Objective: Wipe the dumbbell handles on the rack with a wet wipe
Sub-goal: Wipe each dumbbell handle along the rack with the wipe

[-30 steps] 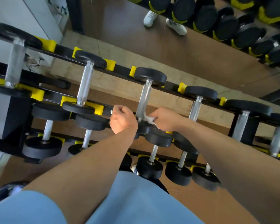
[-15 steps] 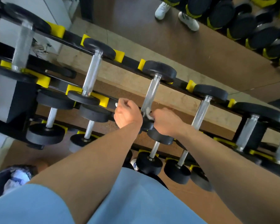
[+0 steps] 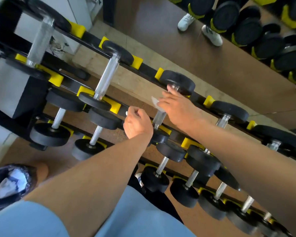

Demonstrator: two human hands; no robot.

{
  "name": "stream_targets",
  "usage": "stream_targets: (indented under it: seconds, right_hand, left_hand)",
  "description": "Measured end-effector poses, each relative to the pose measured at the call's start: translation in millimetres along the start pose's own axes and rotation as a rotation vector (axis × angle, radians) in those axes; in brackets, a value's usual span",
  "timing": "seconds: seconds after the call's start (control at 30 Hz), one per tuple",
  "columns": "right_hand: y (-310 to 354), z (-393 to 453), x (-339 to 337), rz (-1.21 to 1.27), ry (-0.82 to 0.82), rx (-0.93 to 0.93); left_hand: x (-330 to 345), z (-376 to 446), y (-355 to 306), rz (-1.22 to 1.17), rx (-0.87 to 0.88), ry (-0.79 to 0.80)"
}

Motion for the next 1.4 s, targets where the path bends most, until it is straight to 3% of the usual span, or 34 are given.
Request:
stream_targets:
  seconds: [0.07,0.13,0.27,0.33,0.4,0.47,0.5,0.57,0.63,0.7,0.8,0.9,1.03,1.1,1.2,1.23,1.3,1.33,1.4]
  right_hand:
    - [16,-16,15,-0.044,0.082,-0.069]
    - [28,-36,23,0.073,0.142,-0.042]
    - [23,-53,19,0.655,0.242,0.31]
    - [6,-47,-2,0.877,0.126,0.547]
    - [-20,-37,-37,0.894,-0.158,0.655]
    - [-26,-18,-78,0.674,-0.42,0.454]
    - [-17,-6,-86,0.489,-0.445,0.262]
    - [-2,9,-52,0.124,-0.248,-0.06]
    - [-11,9,-4,-0.014,0.023,-0.072]
    - [-14,0,17,0.007,0.095,0.011]
    - [3,-17,11,0.191,-0.04,0.141]
    - [29,-43,27,0.464,0.094,0.325]
    - [9,-64,37,1.177,0.161,0.812]
    - [-17,-53,3,1.107,-0.026,0.823]
    - [-29,-20,-67,0.707,-0.425,0.451]
    - [-24,-9,-66,0.491,-0.417,0.276]
    - [-19,2,-19,0.165,-0.19,0.069]
    - [-22,0,4,0.105,-0.102,0.061]
    - [-16,-12,15,0.123,-0.103,0.103]
  left_hand:
    - [0,-1,1,-0.005,-0.007,-0.014]
    - [1,-1,2,-0.024,-0.018,-0.017]
    - [1,-2,5,-0.066,-0.046,-0.028]
    - [0,-3,4,-0.09,-0.043,-0.032]
    - [0,-3,5,-0.099,-0.04,-0.039]
    - [0,-3,7,-0.109,-0.049,-0.052]
    - [-1,-3,8,-0.112,-0.052,-0.068]
    - [-4,-4,9,-0.112,-0.053,-0.1]
    - [-6,-5,8,-0.113,-0.05,-0.124]
    - [-7,-6,9,-0.118,-0.061,-0.132]
    - [-6,-7,11,-0.156,-0.078,-0.141]
    - [-5,-6,12,-0.197,-0.067,-0.156]
    - [-4,-6,12,-0.215,-0.053,-0.152]
    - [-4,-6,12,-0.215,-0.042,-0.147]
    - [-5,-5,11,-0.209,-0.063,-0.14]
    - [-6,-7,10,-0.203,-0.068,-0.136]
    - [-6,-8,8,-0.194,-0.069,-0.128]
    - [-6,-8,8,-0.192,-0.067,-0.126]
    - [-5,-6,8,-0.184,-0.075,-0.122]
Point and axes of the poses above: each hand's wrist, its own z-axis towards the middle knuckle, its own x-axis out of the palm, y = z × x, the point moved 9 cm from there along z, towards the middle knuckle, and after that the axes turned 5 degrees about x, right-handed, at the moved point
